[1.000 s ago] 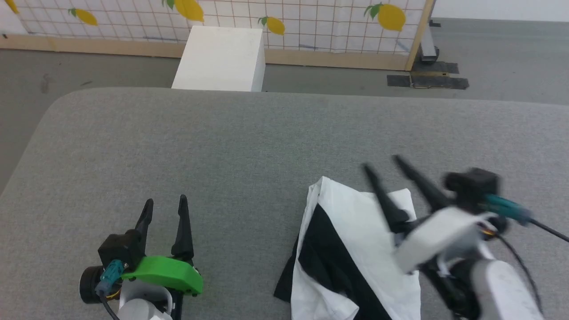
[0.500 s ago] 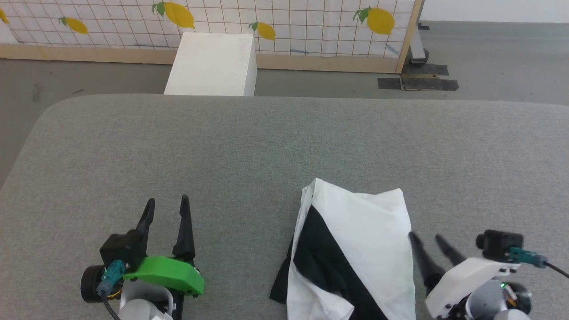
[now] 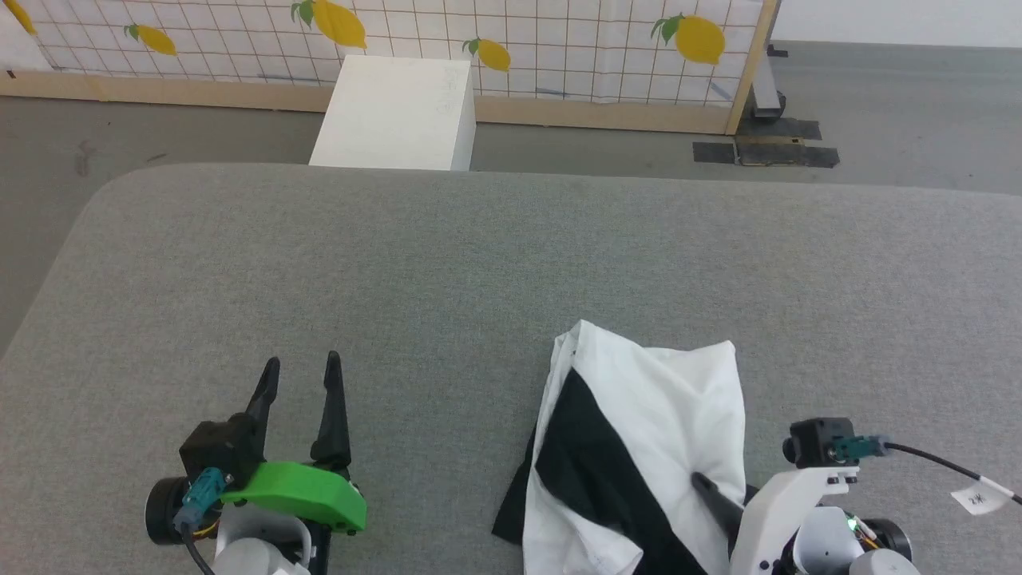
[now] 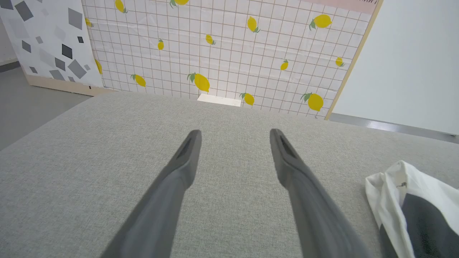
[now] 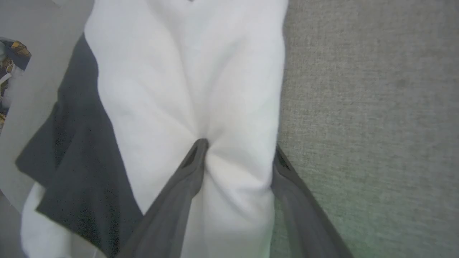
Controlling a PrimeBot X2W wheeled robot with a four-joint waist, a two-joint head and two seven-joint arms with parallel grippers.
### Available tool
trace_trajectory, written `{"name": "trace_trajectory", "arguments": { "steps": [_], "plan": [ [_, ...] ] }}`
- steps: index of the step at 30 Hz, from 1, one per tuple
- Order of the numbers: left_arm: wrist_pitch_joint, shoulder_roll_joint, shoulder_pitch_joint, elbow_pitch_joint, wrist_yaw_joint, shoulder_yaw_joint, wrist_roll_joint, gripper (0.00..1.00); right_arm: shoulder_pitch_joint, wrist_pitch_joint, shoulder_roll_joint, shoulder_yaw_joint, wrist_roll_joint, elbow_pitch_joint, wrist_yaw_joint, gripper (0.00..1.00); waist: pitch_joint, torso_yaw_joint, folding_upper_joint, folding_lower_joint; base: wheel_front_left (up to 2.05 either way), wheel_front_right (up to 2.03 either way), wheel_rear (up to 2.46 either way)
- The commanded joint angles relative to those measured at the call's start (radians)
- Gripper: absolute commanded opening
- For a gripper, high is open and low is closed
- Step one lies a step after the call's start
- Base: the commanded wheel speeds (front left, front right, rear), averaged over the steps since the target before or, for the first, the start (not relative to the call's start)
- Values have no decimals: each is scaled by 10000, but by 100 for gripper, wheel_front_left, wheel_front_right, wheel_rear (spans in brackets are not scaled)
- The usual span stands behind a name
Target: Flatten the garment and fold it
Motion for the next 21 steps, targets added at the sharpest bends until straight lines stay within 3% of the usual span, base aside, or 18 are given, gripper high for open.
{"name": "trace_trajectory", "arguments": {
  "steps": [1, 8, 11, 16, 21],
  "plan": [
    [-47, -47, 51, 0, -12, 37, 58, 100, -147, 159, -1, -39, -372, -47, -15, 0, 19, -34, 0, 0, 0, 0, 0],
    [-47, -50, 143, -206, 17, 240, 28, 100, -848, 1701, -152, 365, -3304, -1068, -15, 0, 178, -769, 0, 0, 0, 0, 0],
    [-47, -47, 122, -384, 37, 282, 86, 100, -1348, 2361, -1117, 1110, -3997, -1331, -15, 0, 340, -1274, 0, 0, 0, 0, 0],
    [-47, -20, -60, -762, 57, 284, 234, 100, -2387, 2936, -3097, 2022, -4161, -1333, -15, 0, 770, -2307, 0, 0, 0, 0, 0],
    [-47, 73, -422, -1025, 33, 207, 396, 100, -3493, 2765, -4218, 2319, -4160, -958, -15, 0, 1392, -3344, 0, 0, 0, 0, 0]
  ]
}}
